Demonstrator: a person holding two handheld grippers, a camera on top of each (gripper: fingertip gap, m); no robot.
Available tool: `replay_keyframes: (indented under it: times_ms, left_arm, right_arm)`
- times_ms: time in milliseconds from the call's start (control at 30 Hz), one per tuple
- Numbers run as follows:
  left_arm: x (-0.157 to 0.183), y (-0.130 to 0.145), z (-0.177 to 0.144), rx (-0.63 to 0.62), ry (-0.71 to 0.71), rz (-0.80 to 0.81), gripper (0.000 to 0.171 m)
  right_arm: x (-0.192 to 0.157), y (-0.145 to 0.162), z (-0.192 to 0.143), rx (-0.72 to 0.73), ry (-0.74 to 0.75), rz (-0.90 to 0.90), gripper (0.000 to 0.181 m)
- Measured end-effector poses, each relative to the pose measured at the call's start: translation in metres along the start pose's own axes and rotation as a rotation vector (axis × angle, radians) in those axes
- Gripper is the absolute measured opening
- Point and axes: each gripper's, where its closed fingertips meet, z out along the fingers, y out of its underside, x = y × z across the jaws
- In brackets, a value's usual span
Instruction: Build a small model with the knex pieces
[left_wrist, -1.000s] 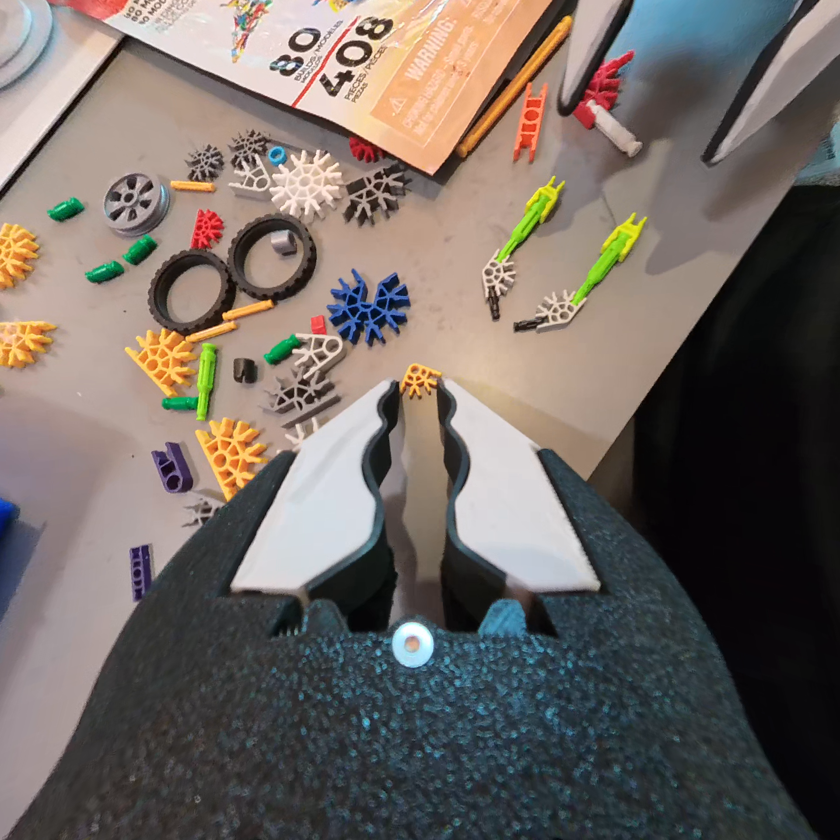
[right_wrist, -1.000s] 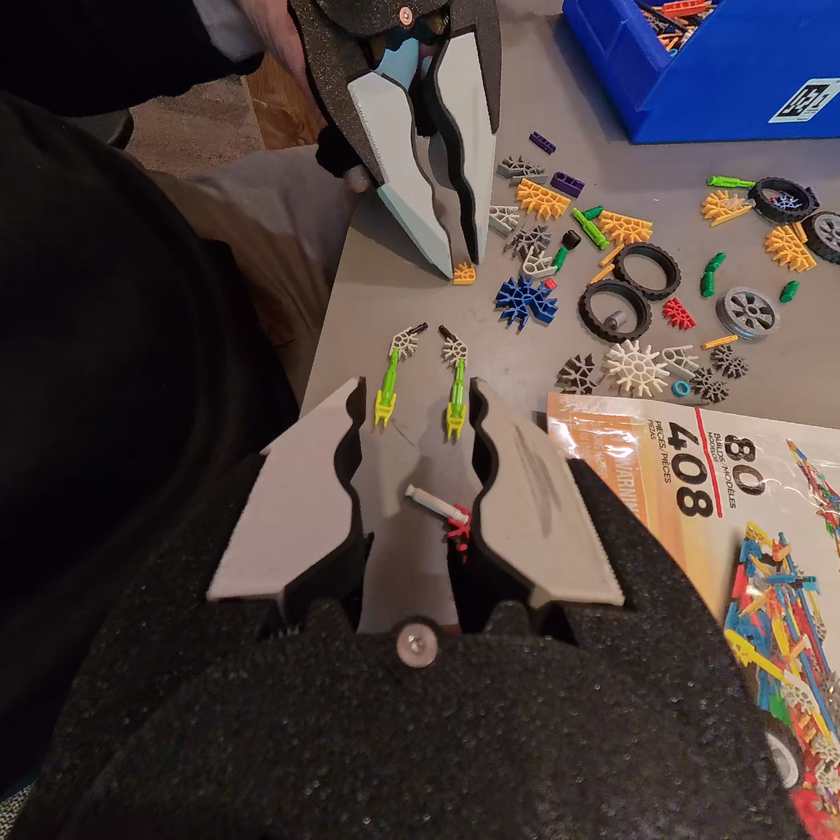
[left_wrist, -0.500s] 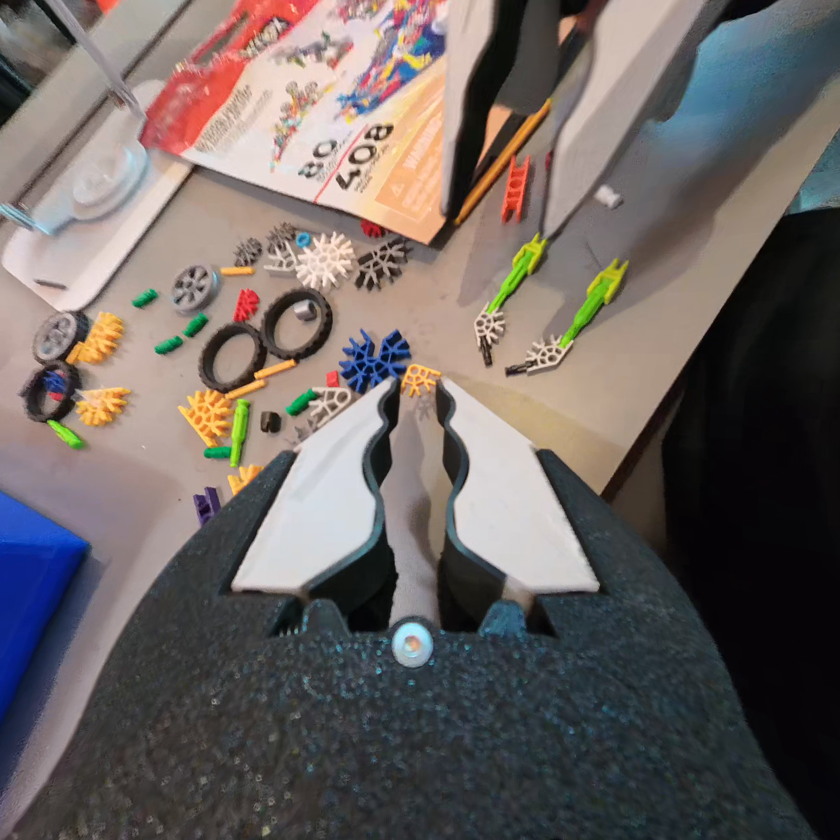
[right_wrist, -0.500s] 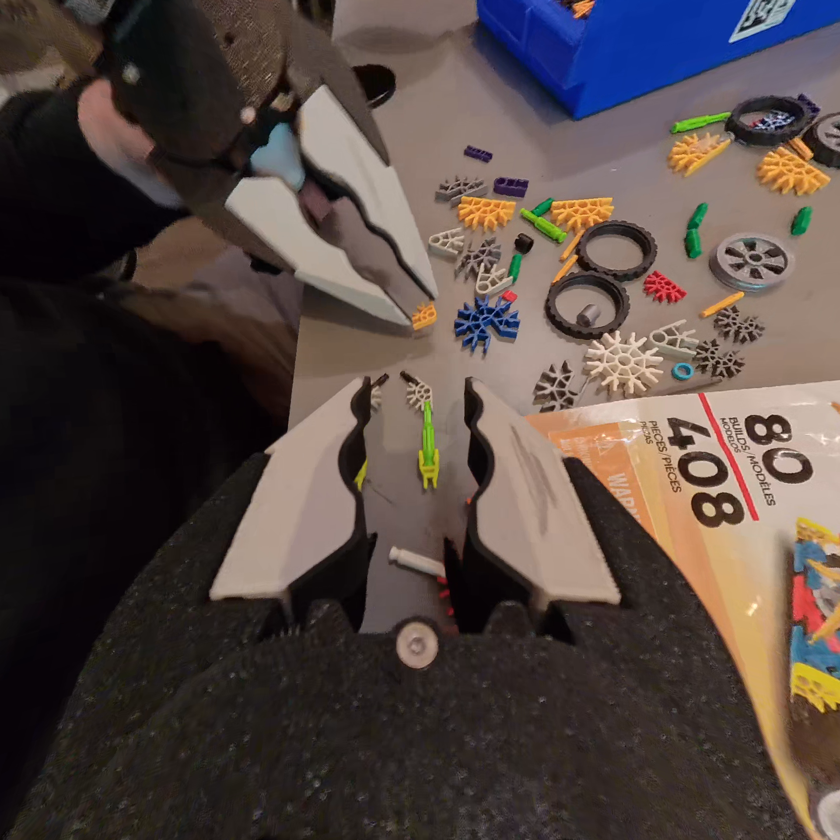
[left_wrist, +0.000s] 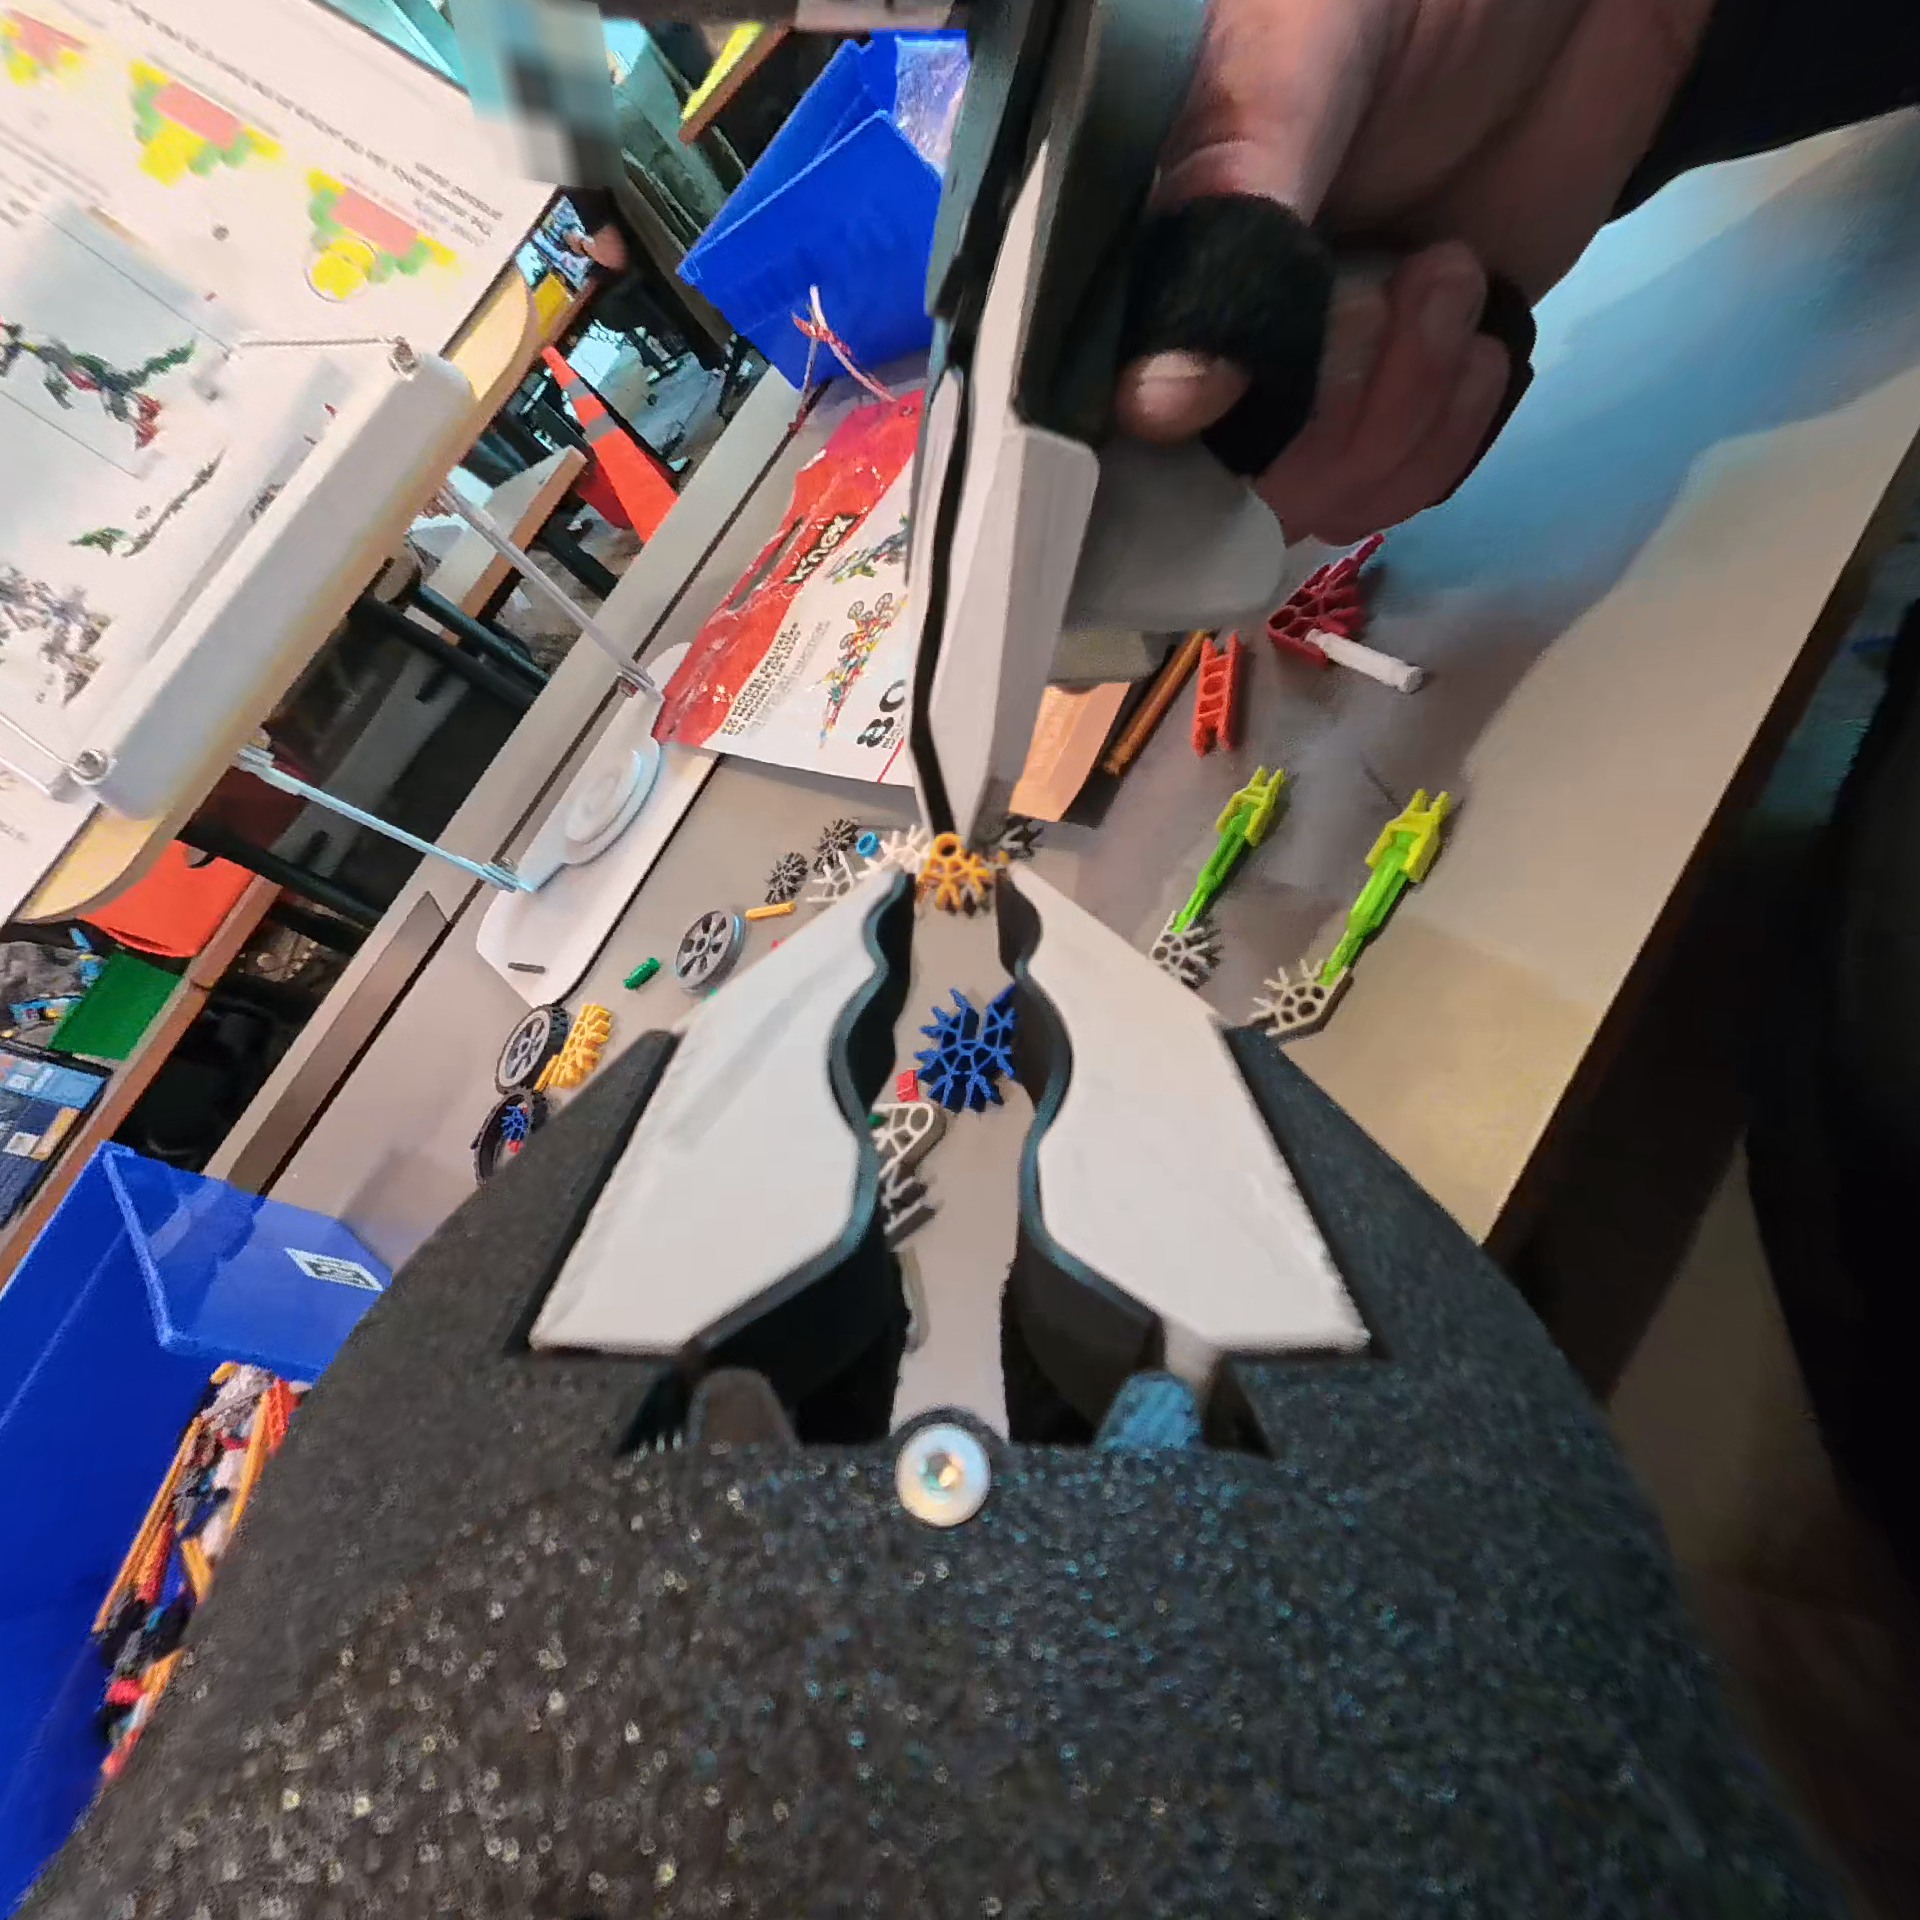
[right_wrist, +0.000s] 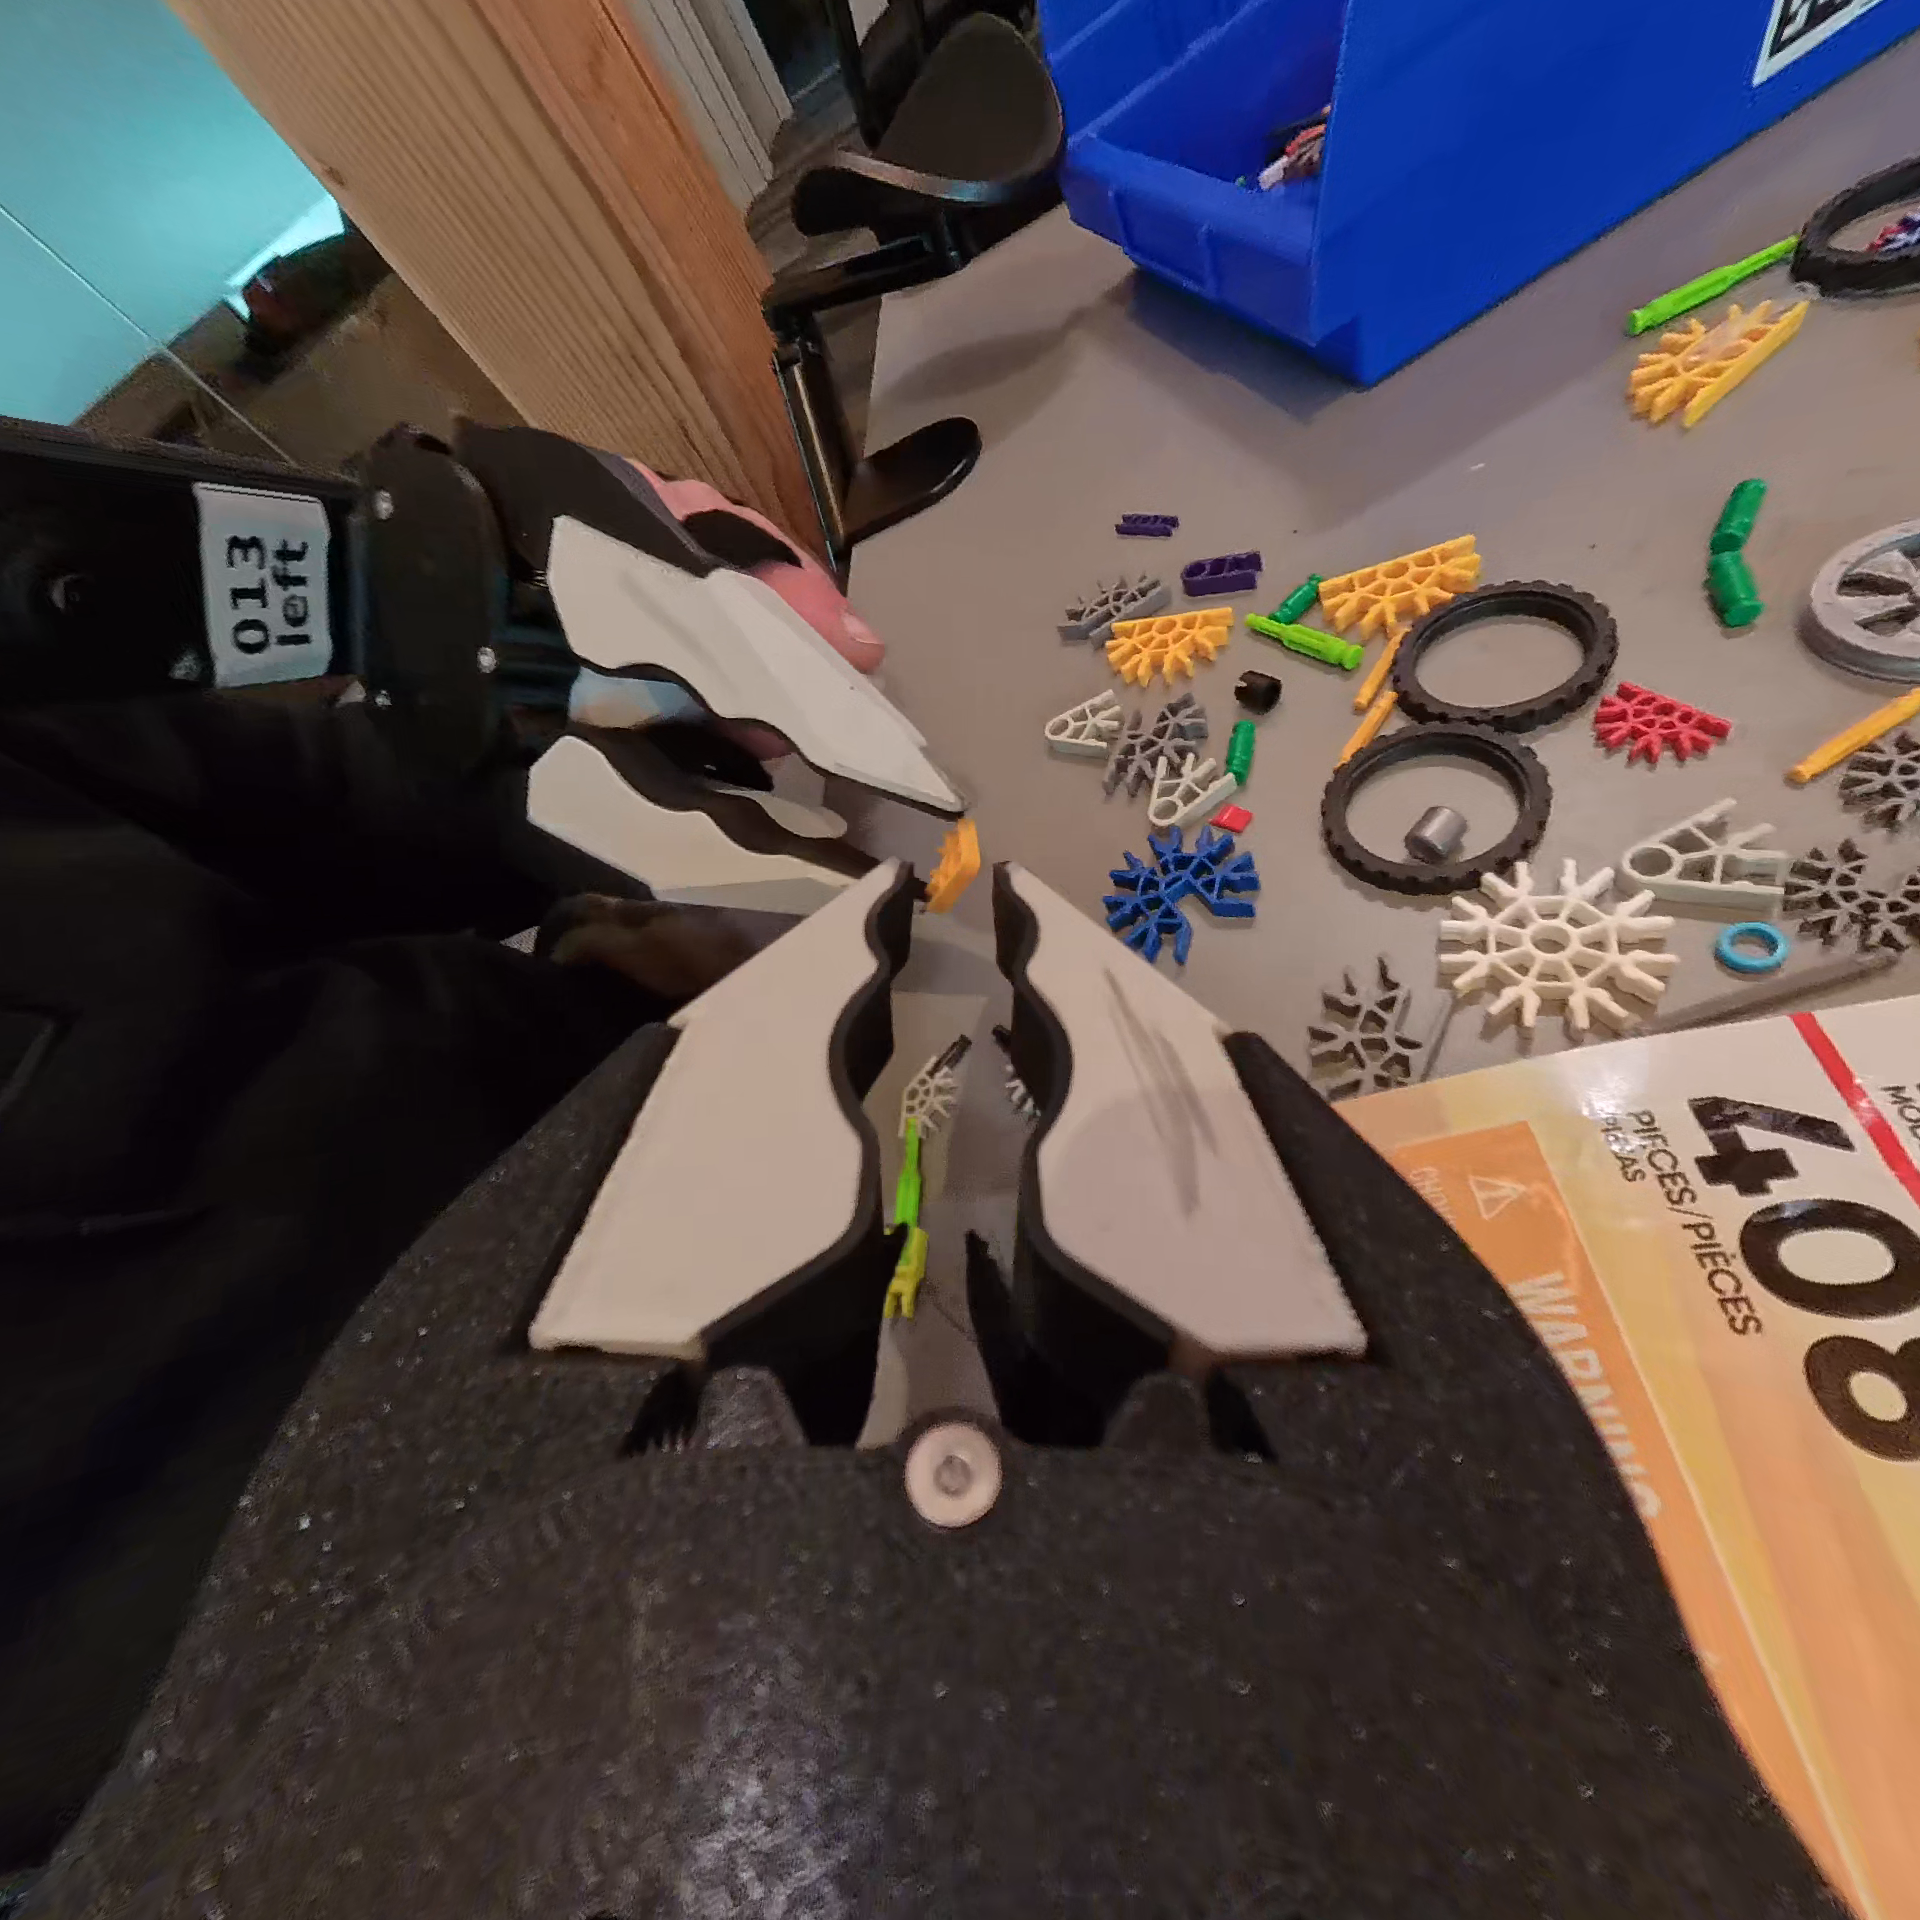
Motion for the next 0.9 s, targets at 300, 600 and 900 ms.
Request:
replay_keyframes:
  times_ms: [300, 600, 900]
  left_arm:
    - [-0.002, -0.001, -0.006, 0.024, -0.073, 0.001, 0.008]
    - [0.031, 0.004, -0.021, -0.011, 0.1, -0.067, 0.011]
    - [0.086, 0.011, -0.004, -0.126, 0.283, -0.041, 0.022]
  right_arm:
    - [-0.003, -0.003, 0.007, -0.058, -0.031, -0.072, 0.002]
    - [0.007, 0.013, 0.004, -0.346, -0.054, -0.242, 0.002]
    - [0.005, 0.04, 0.009, -0.659, -0.175, -0.366, 0.002]
